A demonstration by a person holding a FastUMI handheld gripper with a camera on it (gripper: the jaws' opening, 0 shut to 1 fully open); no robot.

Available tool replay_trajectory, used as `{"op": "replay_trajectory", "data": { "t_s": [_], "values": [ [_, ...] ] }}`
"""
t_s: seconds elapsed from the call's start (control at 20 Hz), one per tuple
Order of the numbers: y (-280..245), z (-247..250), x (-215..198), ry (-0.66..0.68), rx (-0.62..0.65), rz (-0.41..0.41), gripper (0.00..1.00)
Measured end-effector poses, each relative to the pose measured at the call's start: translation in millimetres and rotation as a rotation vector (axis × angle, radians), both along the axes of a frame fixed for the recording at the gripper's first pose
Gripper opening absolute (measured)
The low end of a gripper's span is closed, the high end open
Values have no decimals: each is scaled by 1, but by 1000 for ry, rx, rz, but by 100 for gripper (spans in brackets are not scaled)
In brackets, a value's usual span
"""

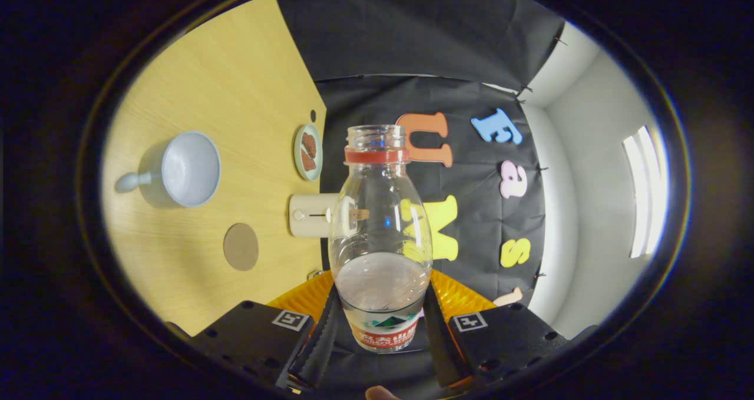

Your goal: Take the bottle from table, then pour the juice into the cup, finally place the bottle on the coaster

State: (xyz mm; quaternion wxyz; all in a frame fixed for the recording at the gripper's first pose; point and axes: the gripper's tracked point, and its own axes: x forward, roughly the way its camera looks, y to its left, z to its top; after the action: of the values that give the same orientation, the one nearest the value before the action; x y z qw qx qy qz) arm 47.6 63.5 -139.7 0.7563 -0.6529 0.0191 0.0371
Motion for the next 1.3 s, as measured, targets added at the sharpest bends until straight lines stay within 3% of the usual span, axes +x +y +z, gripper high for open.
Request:
{"op": "replay_trajectory", "data": {
  "t_s": [0.2, 0.45, 0.95, 1.1, 1.3],
  "values": [
    [-21, 14, -2, -12, 217, -18, 74],
    [-30, 27, 3, 0, 584, 0, 74],
    [-16, 55, 48, 121, 1278, 103, 74],
    [-9, 37, 65, 191, 1372, 94, 74],
    [-5, 13, 94, 221, 1381, 67, 74]
  ]
}}
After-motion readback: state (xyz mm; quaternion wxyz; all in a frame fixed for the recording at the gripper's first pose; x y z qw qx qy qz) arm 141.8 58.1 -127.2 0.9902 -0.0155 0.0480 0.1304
